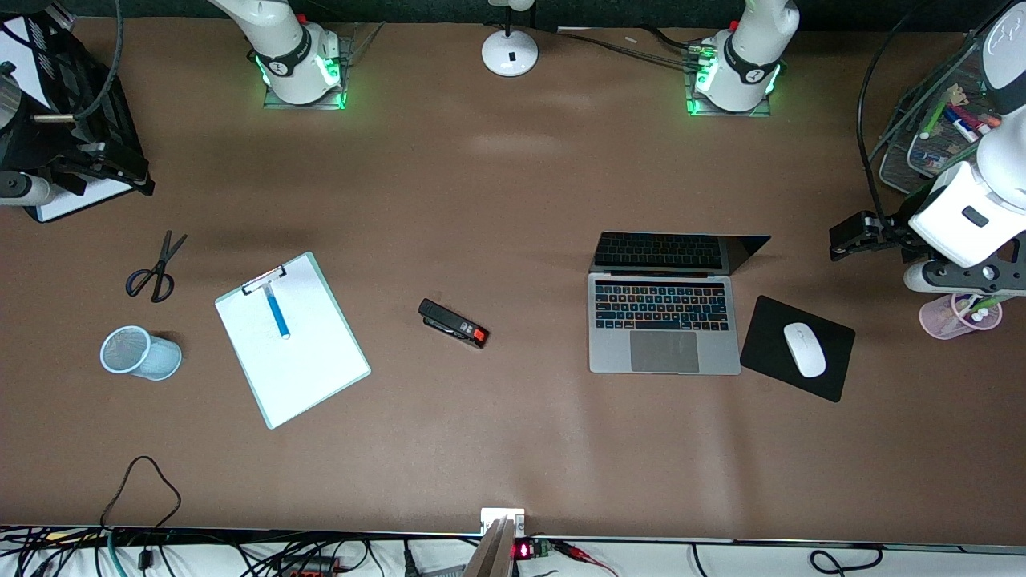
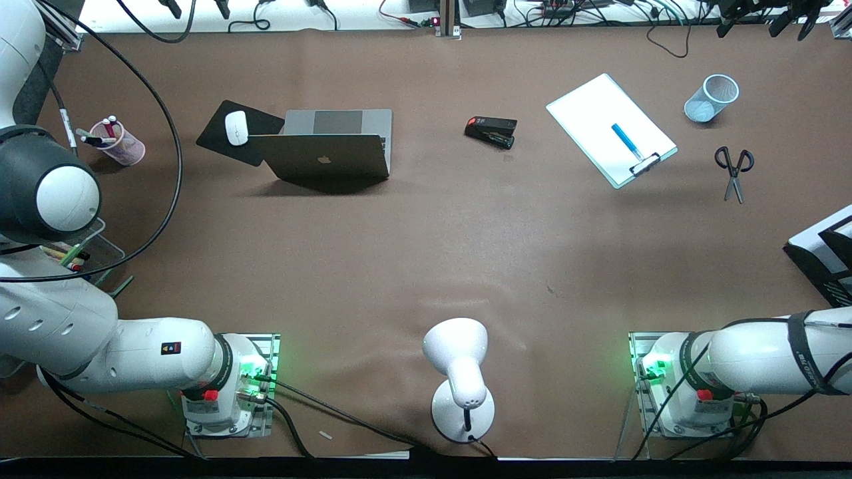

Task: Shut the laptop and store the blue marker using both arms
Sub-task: 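Move the right gripper toward the blue marker while the left gripper approaches the laptop, then grasp the blue marker with the right gripper while the left gripper reaches the lid, then lift the marker toward the blue cup while the left gripper pushes the lid down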

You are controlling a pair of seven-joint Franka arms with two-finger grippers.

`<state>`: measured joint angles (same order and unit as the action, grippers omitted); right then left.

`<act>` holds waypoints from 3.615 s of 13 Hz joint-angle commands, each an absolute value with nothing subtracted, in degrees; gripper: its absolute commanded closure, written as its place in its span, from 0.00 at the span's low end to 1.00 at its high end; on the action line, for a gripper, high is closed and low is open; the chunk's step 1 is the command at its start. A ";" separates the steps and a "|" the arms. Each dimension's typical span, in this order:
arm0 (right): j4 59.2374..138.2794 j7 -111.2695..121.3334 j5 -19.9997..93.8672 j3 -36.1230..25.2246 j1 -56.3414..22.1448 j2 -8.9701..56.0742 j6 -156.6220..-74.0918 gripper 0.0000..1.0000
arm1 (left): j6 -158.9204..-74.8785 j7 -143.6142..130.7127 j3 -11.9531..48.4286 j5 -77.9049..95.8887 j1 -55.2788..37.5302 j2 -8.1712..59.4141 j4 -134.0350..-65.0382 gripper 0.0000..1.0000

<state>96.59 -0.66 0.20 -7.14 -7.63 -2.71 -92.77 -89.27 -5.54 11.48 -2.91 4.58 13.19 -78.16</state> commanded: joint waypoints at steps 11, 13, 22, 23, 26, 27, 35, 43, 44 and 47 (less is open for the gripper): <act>95.62 10.67 0.97 -6.50 -8.78 9.21 -94.82 0.00 | -87.72 -4.75 12.04 -4.04 3.96 16.61 -76.38 0.00; 96.06 12.48 0.97 -6.42 -9.14 12.64 -99.56 0.00 | -84.39 -4.92 12.39 -3.95 3.52 17.48 -76.46 0.00; 96.50 27.32 1.14 -5.36 -9.58 27.76 -119.34 0.33 | -80.15 -9.57 13.09 4.20 3.16 14.25 -91.99 0.96; 96.59 27.51 1.32 -5.27 -9.58 28.90 -120.92 0.34 | -82.07 -9.84 13.18 5.52 2.99 12.93 -95.33 1.00; 96.77 27.60 1.32 -4.40 -9.67 31.54 -125.23 0.40 | -92.32 -12.03 13.44 8.70 2.64 3.82 -111.64 1.00; 96.77 27.60 1.32 -4.31 -9.58 32.51 -126.11 0.40 | -97.07 -13.52 15.19 8.70 2.55 0.56 -117.54 1.00; 100.02 29.97 1.41 -4.31 -9.23 37.00 -133.24 0.49 | -124.24 -17.84 24.00 7.82 2.90 0.94 -131.75 1.00; 99.76 29.71 1.41 -4.31 -9.14 38.23 -133.16 0.76 | -140.54 -13.45 23.47 7.74 3.78 8.69 -128.60 1.00; 99.49 29.62 1.41 -4.31 -9.14 38.23 -132.98 0.85 | -140.54 -13.27 23.47 7.56 3.78 10.27 -127.10 1.00; 99.05 29.35 1.49 -4.31 -9.14 37.01 -132.54 1.00 | -140.71 -13.45 22.59 4.05 3.87 13.70 -122.36 1.00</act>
